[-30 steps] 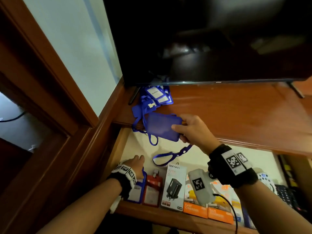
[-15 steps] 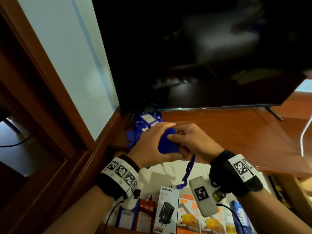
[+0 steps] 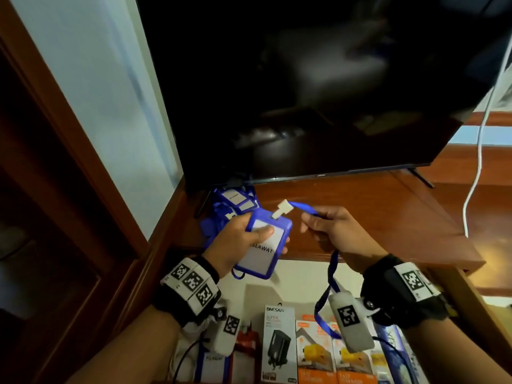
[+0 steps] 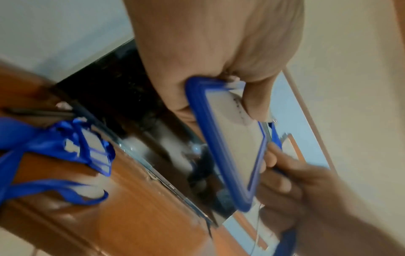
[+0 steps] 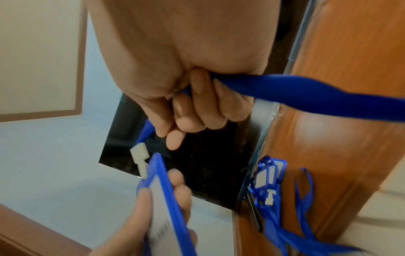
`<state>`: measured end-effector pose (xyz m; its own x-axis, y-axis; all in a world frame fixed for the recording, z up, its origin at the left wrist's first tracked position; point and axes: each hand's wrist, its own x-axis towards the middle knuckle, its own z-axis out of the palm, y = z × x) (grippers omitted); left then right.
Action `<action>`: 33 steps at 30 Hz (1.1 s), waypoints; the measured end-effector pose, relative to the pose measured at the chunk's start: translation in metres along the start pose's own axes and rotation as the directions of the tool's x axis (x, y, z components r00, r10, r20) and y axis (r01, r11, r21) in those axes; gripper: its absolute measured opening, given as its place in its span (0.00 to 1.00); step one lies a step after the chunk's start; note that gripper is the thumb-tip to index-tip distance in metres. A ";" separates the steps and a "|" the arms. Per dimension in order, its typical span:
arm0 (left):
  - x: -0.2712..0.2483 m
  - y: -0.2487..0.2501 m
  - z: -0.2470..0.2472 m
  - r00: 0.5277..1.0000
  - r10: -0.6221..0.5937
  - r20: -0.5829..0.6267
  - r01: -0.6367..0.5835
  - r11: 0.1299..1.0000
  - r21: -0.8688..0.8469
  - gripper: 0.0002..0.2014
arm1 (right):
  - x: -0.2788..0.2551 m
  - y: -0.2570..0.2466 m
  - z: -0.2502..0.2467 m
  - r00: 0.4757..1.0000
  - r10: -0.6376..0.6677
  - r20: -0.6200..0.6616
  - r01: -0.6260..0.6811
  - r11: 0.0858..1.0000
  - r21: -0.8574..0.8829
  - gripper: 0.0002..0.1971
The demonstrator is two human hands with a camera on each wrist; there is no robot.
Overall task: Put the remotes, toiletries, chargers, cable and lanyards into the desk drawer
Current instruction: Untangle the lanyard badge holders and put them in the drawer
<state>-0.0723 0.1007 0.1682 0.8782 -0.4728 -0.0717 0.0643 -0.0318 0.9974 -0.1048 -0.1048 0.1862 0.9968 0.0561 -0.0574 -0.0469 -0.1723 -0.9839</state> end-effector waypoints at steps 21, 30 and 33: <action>-0.010 0.025 -0.048 0.991 -0.020 0.132 -0.043 0.888 0.458 0.16 | -0.030 0.016 0.072 0.961 0.019 0.275 -0.018 1.000 -0.008 0.07; -0.021 0.004 -0.062 0.880 -0.296 0.370 0.022 0.805 0.593 0.09 | -0.028 0.029 0.070 0.943 0.115 0.313 -0.084 0.990 -0.111 0.18; -0.027 -0.002 -0.065 0.915 -0.197 0.352 0.038 0.911 0.411 0.10 | -0.026 0.044 0.063 0.965 0.131 0.228 -0.160 0.980 0.114 0.23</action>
<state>-0.0653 0.1710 0.1677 0.6238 -0.7366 -0.2614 -0.1024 -0.4086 0.9070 -0.1366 -0.0522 0.1336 0.9408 0.2556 -0.2226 -0.2129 -0.0655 -0.9749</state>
